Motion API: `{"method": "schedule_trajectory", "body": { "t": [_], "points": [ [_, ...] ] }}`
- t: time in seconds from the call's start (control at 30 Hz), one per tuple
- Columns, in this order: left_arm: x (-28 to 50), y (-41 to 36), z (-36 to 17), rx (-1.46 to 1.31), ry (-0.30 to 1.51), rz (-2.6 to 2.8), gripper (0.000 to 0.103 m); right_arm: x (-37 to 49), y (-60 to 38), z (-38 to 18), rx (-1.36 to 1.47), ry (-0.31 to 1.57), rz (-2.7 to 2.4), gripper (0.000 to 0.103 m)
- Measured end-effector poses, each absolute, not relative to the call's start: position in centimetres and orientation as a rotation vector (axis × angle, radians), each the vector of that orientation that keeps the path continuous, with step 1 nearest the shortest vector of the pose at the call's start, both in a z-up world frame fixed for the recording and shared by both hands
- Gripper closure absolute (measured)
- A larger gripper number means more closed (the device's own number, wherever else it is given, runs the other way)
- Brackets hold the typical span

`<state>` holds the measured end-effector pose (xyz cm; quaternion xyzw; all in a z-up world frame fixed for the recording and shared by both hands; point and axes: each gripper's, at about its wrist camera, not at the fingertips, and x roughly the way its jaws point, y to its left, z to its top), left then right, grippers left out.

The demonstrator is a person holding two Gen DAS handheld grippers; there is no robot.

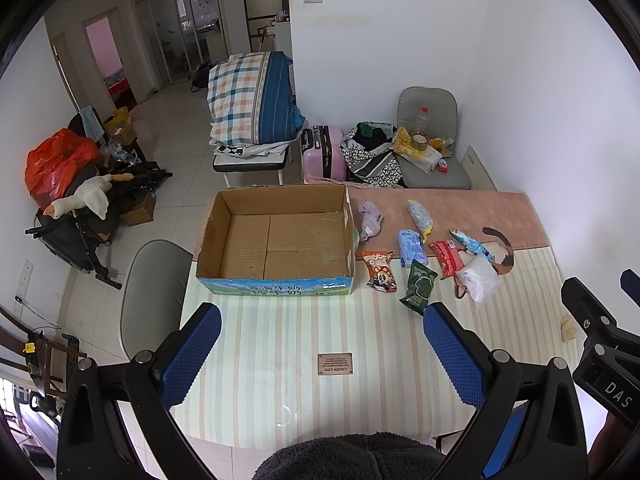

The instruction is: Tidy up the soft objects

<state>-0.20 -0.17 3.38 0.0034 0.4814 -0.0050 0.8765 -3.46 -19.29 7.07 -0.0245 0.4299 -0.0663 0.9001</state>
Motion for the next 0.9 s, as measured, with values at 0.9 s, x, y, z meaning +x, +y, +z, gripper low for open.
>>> {"method": "schedule_trajectory", "body": {
  "t": [0.9],
  "points": [
    [8.5,-3.1,-3.5,0.047,1.153,-0.008,0.000,2.9,-25.2,1.0,0.027,1.018,-0.223,0.000]
  ]
}}
